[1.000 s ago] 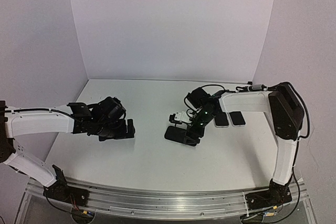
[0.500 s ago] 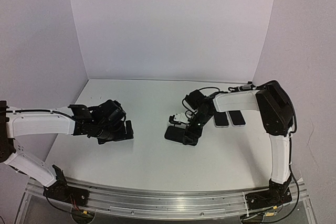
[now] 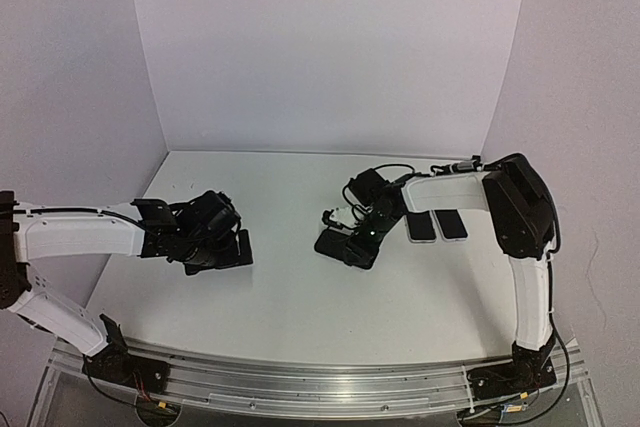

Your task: Put the phone into the phone case

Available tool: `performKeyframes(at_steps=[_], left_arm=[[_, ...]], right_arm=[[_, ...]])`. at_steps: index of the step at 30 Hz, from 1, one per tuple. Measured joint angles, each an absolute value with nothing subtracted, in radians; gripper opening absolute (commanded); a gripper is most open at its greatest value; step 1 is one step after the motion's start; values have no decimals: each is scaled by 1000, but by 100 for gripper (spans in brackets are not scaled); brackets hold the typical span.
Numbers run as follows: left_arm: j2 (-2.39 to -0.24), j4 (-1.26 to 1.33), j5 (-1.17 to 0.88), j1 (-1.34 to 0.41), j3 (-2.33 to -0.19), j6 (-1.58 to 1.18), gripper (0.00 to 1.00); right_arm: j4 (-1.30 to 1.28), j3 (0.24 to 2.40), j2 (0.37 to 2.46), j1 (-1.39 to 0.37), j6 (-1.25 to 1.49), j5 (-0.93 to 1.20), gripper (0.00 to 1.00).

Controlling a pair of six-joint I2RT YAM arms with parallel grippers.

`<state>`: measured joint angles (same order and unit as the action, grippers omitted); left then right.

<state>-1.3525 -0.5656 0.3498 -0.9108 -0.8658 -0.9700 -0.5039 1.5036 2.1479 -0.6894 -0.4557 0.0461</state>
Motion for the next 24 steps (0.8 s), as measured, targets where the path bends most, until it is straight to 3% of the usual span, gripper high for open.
performKeyframes(at_steps=[13,24], left_arm=[[-1425,-586,352,-911,-917,-995,100],[-1444,-602,343,-911,-924,-1007,100]], right_arm=[[-439,1510,2162,-675,101,-368,64],[-453,1509,2175,-650,455,-513,63]])
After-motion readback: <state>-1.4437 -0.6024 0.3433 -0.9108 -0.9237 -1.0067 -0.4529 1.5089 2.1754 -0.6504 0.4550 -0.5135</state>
